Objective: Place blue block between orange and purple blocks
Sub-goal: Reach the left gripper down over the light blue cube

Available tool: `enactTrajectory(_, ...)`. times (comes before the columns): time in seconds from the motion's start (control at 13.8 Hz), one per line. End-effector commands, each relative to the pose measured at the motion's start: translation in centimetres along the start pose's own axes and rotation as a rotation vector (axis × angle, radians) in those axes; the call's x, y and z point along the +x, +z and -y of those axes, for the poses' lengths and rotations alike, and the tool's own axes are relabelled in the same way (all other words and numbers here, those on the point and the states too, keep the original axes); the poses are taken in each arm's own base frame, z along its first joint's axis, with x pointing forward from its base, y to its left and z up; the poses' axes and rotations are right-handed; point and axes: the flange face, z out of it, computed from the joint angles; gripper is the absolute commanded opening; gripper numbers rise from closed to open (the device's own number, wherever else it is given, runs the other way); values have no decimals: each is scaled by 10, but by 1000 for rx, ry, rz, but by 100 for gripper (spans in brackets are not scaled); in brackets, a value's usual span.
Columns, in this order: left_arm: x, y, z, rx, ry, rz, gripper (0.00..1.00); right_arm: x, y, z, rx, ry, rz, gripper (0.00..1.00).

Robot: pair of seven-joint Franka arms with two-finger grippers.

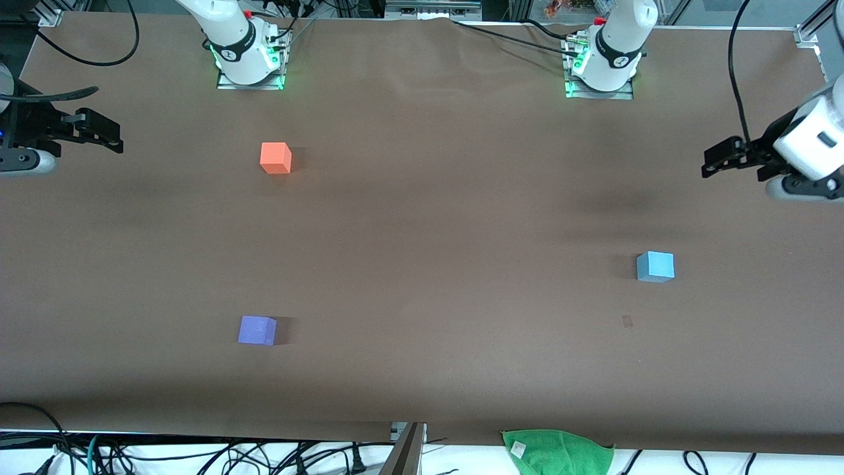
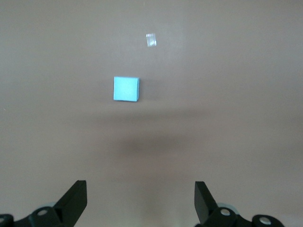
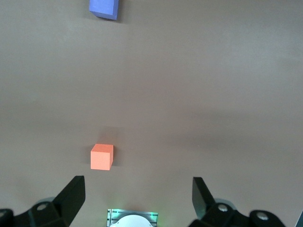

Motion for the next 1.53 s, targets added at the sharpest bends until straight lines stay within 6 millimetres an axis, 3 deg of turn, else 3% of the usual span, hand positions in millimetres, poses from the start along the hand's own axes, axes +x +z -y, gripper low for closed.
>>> enactTrajectory(0.0, 42, 59, 20, 22, -8, 69, 100, -1, -3, -3, -4, 13, -18, 100)
enactTrajectory(0.36, 94, 141, 23, 28, 45, -12, 100, -1, -3, -1, -4, 11, -19, 100)
enactTrajectory(0.58, 93, 202, 30, 34, 57, -92, 100, -1, -3, -1, -4, 8, -19, 100)
enactTrajectory(0.8, 97, 247, 55, 62, 81, -139, 100, -1, -3, -1, -4, 8, -19, 100)
enactTrajectory(0.87, 98, 254, 66, 79, 90, -147, 100, -1, -3, -1, -4, 8, -19, 100)
enactTrajectory(1.09, 93, 286, 70, 58, 73, -109, 100, -1, -3, 0, -4, 7, -19, 100)
enactTrajectory(1.45, 93, 303, 62, 55, 88, -121, 100, -1, -3, 0, -4, 7, -19, 100)
